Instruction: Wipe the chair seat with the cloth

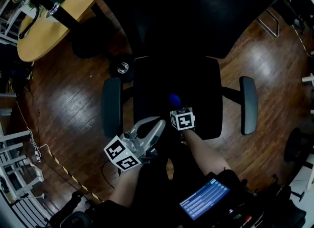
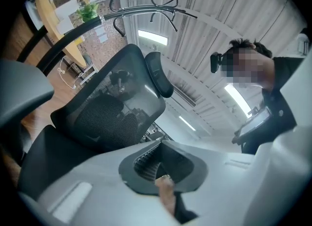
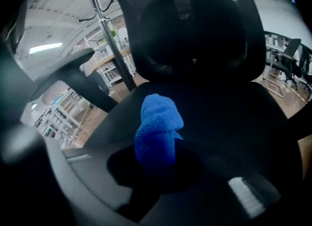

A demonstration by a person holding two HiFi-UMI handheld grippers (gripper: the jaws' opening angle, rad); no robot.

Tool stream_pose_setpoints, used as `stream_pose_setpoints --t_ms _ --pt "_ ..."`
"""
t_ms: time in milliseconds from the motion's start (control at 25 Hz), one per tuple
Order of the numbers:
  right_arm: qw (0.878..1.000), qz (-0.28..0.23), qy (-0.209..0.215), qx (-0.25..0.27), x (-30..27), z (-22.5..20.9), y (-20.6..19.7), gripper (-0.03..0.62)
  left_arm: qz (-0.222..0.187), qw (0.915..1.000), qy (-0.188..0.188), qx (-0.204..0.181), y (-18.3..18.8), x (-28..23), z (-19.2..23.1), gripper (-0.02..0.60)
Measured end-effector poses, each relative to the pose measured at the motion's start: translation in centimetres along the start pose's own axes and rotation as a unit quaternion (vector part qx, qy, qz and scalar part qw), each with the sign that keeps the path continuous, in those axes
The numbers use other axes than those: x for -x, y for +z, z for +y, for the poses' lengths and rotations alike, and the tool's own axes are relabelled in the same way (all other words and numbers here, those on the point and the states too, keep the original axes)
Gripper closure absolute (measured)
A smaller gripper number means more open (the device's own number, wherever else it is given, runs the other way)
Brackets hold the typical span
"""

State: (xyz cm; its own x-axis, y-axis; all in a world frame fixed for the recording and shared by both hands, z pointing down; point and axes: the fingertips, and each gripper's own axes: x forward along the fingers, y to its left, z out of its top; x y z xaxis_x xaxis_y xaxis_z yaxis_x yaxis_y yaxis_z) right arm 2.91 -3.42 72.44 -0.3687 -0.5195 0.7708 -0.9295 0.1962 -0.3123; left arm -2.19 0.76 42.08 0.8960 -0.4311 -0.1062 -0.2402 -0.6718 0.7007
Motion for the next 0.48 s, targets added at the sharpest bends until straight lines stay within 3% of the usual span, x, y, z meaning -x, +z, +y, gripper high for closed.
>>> stream_pose_setpoints --t_ms 200,480 --pt "0.997 0.024 0.067 0.005 -2.9 8.4 -1.3 0.556 -0.014 0.9997 0.019 -0.005 0.9 1.9 0.5 0.577" --pt "0.996 0.031 0.073 0.043 -4.5 10.4 -3.2 0.556 -0.024 0.9991 0.036 -0.001 1.0 3.7 2.0 0.577"
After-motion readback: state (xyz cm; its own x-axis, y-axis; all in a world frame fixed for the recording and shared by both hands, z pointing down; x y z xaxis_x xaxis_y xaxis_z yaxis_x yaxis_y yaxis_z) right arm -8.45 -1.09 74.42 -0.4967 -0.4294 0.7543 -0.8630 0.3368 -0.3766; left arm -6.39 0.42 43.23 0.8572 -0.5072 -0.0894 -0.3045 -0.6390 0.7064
